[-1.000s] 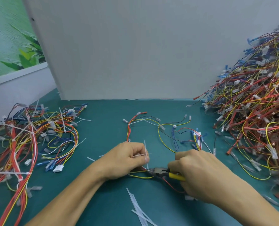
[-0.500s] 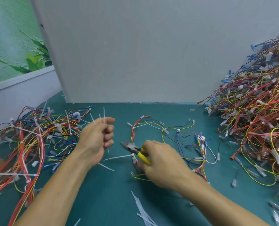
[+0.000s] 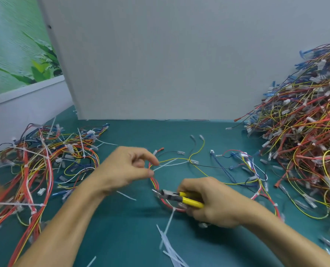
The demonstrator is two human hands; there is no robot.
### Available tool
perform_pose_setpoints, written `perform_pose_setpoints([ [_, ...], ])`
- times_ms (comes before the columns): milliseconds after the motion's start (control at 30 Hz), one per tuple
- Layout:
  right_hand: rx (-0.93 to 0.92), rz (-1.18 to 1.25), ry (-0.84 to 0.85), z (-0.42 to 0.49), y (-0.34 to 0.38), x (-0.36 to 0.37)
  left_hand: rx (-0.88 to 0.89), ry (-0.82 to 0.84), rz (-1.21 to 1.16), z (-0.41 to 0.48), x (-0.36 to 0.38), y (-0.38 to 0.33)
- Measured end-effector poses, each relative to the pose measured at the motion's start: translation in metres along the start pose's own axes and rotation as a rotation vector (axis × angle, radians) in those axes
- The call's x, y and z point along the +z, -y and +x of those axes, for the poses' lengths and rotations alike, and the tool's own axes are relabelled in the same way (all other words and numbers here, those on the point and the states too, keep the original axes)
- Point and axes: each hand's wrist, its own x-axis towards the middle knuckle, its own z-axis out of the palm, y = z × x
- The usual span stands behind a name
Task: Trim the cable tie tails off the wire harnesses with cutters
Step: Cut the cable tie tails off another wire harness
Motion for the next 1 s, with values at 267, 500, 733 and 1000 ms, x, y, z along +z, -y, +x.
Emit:
perform_pose_setpoints([
  [267,-0.034,0.279,0.033,-0.025,-0.009,-0.013,0.295,0.317,0.568,-0.018,0.041,-0.021],
  [500,0.010,0.391,-0.106,-0.031,-0.011,-0.017,0.289,0.346,0.598,-0.017,0.049,-0.018],
  [733,0.183,-0.210,-0.279,-0.045,-0.007,-0.038,0.361,0.408,0.628,-0.019,0.056,-0.017],
  [1000,0.296,-0.165,-0.226,-0.045,-0.010,-0.006,0.368,0.432,0.580,-0.020,0.062,-0.013],
])
